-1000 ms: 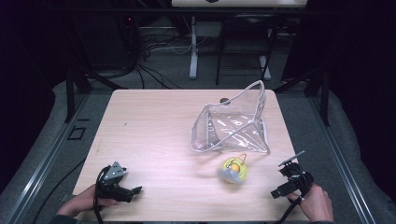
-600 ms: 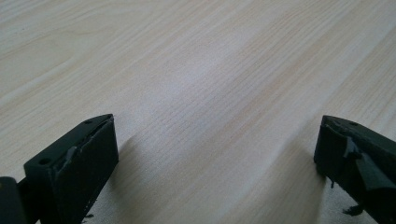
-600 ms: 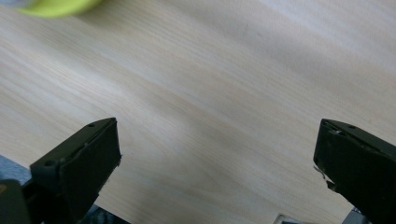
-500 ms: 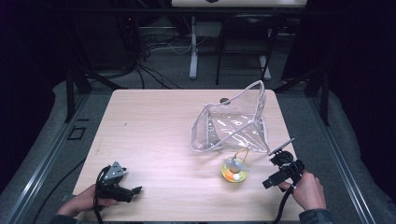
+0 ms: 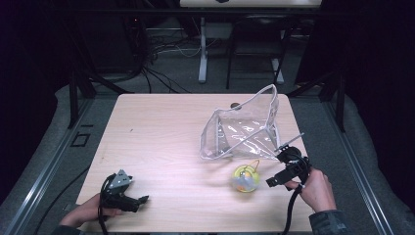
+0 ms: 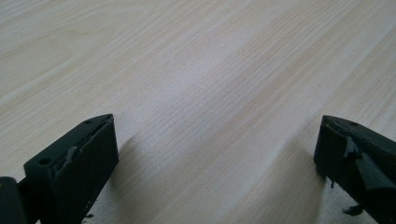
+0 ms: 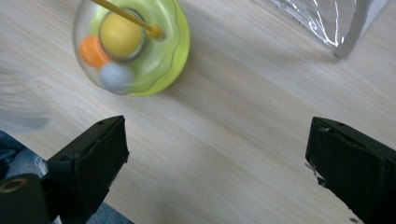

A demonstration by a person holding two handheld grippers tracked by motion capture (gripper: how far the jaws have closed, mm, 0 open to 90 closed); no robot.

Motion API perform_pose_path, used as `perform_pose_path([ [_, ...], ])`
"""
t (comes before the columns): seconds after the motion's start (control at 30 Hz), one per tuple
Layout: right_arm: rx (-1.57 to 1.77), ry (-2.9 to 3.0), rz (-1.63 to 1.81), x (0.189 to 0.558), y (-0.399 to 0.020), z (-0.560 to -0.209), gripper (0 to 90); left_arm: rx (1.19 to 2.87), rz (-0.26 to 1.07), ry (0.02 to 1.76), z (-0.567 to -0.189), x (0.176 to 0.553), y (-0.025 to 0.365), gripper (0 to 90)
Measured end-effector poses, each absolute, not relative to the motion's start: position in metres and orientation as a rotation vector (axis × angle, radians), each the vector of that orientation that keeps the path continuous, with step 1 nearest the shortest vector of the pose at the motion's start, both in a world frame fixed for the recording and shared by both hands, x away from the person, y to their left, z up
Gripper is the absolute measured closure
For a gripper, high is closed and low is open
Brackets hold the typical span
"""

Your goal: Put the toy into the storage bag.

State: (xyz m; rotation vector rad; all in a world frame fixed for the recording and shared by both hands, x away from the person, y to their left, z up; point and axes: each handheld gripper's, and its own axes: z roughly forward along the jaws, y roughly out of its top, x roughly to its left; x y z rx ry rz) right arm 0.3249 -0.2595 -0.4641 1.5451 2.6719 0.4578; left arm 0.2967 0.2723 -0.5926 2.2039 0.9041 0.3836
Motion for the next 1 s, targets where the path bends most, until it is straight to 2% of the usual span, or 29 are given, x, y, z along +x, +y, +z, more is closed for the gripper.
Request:
perform_pose_path([
  [0.2,1.48,2.611,0.739,0.33,-0.246,-0.466,7.8,2.204,0.383,0.905,-0.593,0.297,0.272,0.0],
  [0.23,1.462,2.592,0.753,0.331,-0.241,-0.464,10.9,2.204,0.383,0.905,-0.593,0.297,0.272,0.0],
  [0.37,1.412,2.654,0.493,0.335,-0.232,-0.445,16.2,2.203,0.384,0.904,-0.593,0.297,0.272,0.0],
  [0.4,1.412,2.654,0.493,0.335,-0.232,-0.445,16.2,2.203,0.383,0.905,-0.593,0.297,0.272,0.0],
  [0.5,1.344,2.65,0.535,0.335,-0.22,-0.435,26.0,2.204,0.383,0.905,-0.593,0.297,0.272,0.0],
  [0.6,1.313,2.65,0.526,0.335,-0.215,-0.43,30.5,2.203,0.383,0.905,-0.593,0.297,0.272,0.0],
  [0.63,1.29,2.655,0.521,0.337,-0.211,-0.426,38.9,2.203,0.383,0.905,-0.593,0.297,0.272,0.0],
  [0.67,1.29,2.655,0.521,0.337,-0.211,-0.426,38.9,2.203,0.383,0.905,-0.593,0.297,0.272,0.0],
  [0.7,1.281,2.664,0.51,0.339,-0.208,-0.423,47.3,2.203,0.383,0.905,-0.593,0.297,0.272,0.0],
  [0.73,1.281,2.664,0.51,0.339,-0.208,-0.423,47.3,2.203,0.383,0.905,-0.593,0.297,0.272,0.0],
  [0.8,1.266,2.681,0.502,0.342,-0.204,-0.421,59.0,2.203,0.383,0.905,-0.593,0.297,0.272,0.0],
  [0.9,1.25,2.684,0.478,0.343,-0.201,-0.421,63.9,2.203,0.384,0.905,-0.593,0.297,0.272,0.0],
  [1.0,1.236,2.704,0.449,0.344,-0.197,-0.422,77.0,2.204,0.384,0.905,-0.593,0.297,0.272,0.0],
])
